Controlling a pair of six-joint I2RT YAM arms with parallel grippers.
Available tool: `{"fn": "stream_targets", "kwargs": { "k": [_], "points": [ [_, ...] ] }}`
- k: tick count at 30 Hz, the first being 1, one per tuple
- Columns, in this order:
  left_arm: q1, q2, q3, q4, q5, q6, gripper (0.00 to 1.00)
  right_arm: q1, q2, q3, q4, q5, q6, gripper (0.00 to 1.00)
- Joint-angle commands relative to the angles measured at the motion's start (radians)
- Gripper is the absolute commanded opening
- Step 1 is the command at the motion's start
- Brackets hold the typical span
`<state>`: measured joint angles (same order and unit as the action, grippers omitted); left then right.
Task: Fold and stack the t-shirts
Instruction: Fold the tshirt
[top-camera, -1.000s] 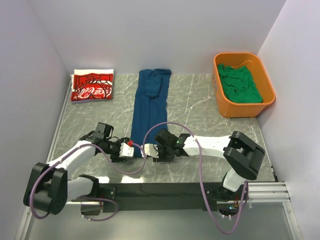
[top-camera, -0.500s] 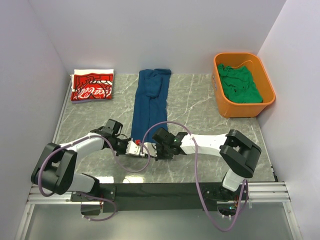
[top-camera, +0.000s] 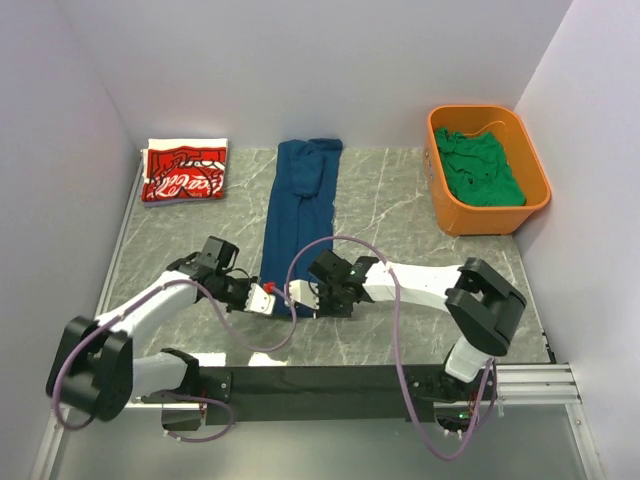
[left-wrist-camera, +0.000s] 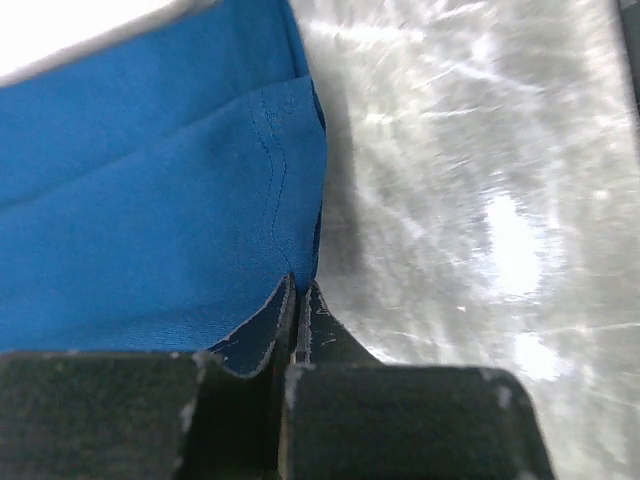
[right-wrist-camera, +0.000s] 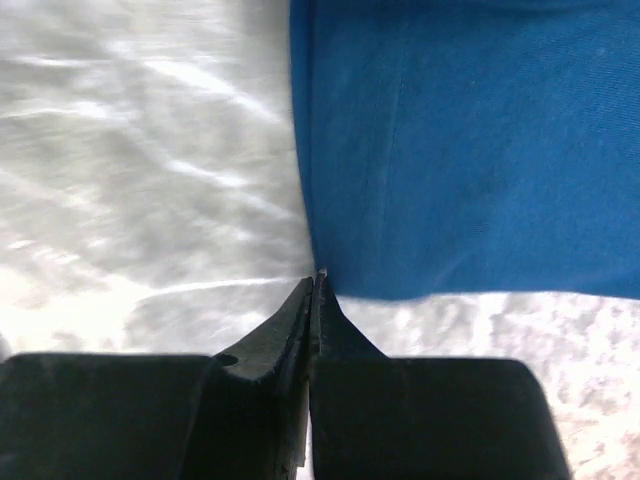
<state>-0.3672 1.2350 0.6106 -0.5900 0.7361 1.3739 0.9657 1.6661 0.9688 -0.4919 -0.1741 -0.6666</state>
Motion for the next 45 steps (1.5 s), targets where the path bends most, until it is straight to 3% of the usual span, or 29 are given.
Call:
{"fn": "stream_targets", "kwargs": {
  "k": [1, 7, 11, 17, 22, 23, 30, 40, 43, 45],
  "points": [
    [-0.01, -0.1, 0.018, -0.163, 0.098, 0.054, 0.01, 0.039, -0.121, 0.004, -0.074, -0.071, 0.038, 0.0],
    [-0.029, -0.265, 0.009, -0.332, 0.158, 0.047, 0.01, 0.125, -0.239, -0.013, -0.141, -0.136, 0.108, 0.0],
    [-0.033, -0.325, -0.021, -0.324, 0.151, -0.019, 0.01, 0.128, -0.267, -0.051, -0.145, -0.127, 0.107, 0.0],
    [-0.036, -0.298, -0.055, -0.278, 0.118, -0.015, 0.01, 0.145, -0.255, -0.122, -0.019, -0.071, 0.163, 0.54],
    [-0.036, -0.244, -0.051, -0.263, 0.105, -0.002, 0.01, 0.149, -0.209, -0.136, 0.093, -0.053, 0.206, 0.58],
    [-0.036, -0.243, -0.051, -0.261, 0.106, -0.004, 0.01, 0.159, -0.209, -0.14, 0.107, -0.051, 0.205, 0.68],
    [-0.036, -0.241, -0.06, -0.245, 0.098, -0.012, 0.01, 0.182, -0.174, -0.143, 0.144, -0.106, 0.167, 0.68],
    [-0.035, -0.264, -0.071, -0.237, 0.088, -0.036, 0.01, 0.185, -0.013, -0.05, 0.05, -0.125, 0.162, 0.62],
    [-0.035, -0.279, -0.084, -0.229, 0.091, -0.039, 0.01, 0.185, 0.029, -0.041, 0.035, -0.091, 0.165, 0.54],
    [-0.036, -0.284, -0.094, -0.226, 0.092, -0.039, 0.01, 0.185, 0.061, -0.042, 0.021, -0.067, 0.16, 0.37]
  ]
}}
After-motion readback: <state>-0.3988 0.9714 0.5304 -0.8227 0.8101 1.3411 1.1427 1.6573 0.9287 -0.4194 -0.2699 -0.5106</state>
